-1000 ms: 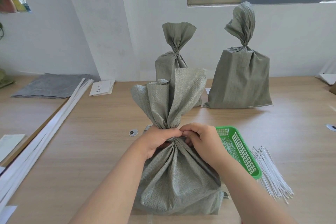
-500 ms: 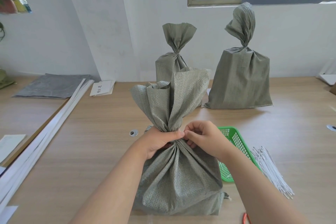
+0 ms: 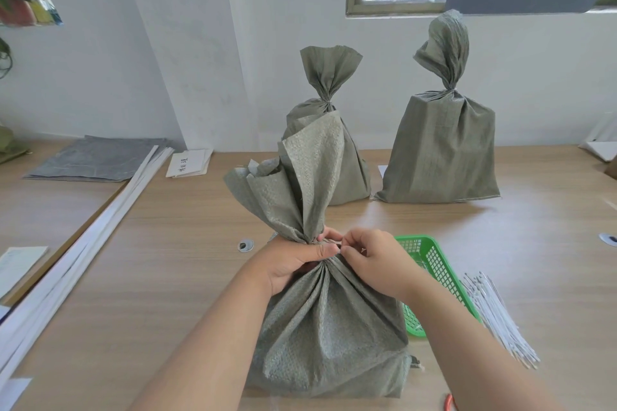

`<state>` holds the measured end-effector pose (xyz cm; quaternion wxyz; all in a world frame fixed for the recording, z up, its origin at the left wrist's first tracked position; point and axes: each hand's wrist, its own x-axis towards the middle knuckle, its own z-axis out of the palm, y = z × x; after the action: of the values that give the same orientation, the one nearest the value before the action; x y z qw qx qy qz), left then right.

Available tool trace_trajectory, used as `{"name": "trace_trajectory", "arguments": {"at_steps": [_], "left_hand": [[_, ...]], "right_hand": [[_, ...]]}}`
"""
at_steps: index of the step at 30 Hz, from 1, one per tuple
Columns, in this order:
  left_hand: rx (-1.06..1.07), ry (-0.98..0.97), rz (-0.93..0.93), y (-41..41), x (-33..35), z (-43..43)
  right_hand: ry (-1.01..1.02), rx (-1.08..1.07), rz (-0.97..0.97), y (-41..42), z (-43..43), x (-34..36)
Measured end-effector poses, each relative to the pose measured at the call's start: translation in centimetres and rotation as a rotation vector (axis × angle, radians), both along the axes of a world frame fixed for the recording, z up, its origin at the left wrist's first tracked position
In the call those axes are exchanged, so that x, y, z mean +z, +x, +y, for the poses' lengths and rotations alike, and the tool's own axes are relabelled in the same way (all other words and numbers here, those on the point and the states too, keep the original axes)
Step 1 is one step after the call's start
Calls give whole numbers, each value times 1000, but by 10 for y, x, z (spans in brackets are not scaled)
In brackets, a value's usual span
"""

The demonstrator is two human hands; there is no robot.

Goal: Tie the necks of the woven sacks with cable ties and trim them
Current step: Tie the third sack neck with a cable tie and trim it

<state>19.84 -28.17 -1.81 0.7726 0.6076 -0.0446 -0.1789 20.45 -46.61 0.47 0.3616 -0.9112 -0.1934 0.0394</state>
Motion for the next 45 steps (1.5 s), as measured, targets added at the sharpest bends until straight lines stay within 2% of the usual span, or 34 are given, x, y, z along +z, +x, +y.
{"name": "trace_trajectory", "arguments": {"at_steps": [7, 23, 28, 36, 40, 45], "left_hand": [[43, 147, -40, 3, -3, -1], [-15, 234, -126, 3, 1, 0], [94, 349, -159, 5, -2, 2], [127, 463, -162, 11, -3, 7], [140, 454, -143, 12, -6, 5], [114, 406, -168, 8, -4, 4]], "right_hand": [[54, -50, -11, -6, 4, -5], [24, -29, 0, -7, -1, -5], [27, -34, -27, -8, -2, -4], [18, -67, -41, -5, -12, 0], [-36, -82, -138, -6, -10, -2], [-108, 83, -246, 1, -3, -1]]}}
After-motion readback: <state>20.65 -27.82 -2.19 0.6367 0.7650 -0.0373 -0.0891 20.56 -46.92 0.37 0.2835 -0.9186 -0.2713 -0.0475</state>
